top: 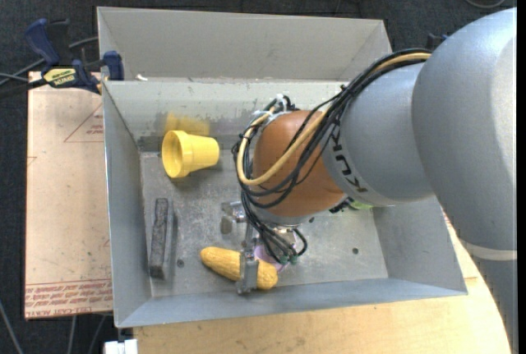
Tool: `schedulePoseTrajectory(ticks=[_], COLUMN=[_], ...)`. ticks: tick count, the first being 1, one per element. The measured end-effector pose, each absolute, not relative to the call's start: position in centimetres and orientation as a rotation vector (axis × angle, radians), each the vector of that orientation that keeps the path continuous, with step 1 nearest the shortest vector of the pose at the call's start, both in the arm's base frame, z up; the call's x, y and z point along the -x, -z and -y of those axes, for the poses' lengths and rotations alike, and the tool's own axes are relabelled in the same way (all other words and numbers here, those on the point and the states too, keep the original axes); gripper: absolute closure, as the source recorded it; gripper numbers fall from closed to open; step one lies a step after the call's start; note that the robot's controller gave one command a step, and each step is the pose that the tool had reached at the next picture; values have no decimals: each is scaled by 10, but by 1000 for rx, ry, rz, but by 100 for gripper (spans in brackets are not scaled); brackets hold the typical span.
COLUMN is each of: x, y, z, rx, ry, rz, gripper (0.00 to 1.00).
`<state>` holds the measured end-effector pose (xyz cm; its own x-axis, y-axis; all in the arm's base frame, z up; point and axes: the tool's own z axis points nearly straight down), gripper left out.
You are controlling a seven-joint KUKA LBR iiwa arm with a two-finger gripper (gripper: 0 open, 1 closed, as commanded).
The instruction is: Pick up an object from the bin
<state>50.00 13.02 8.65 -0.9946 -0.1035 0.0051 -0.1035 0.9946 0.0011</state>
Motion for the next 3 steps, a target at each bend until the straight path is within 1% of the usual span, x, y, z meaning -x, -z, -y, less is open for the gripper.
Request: schedulePoseTrajectory(ticks=[1, 2, 3], x=[-502, -502, -498], y=[-70, -70, -216], z=[-69, -69, -60], rx=[-6, -6, 4], ry=[9, 9, 10], rz=[3146, 3145, 3149], gripper=[100, 100, 100])
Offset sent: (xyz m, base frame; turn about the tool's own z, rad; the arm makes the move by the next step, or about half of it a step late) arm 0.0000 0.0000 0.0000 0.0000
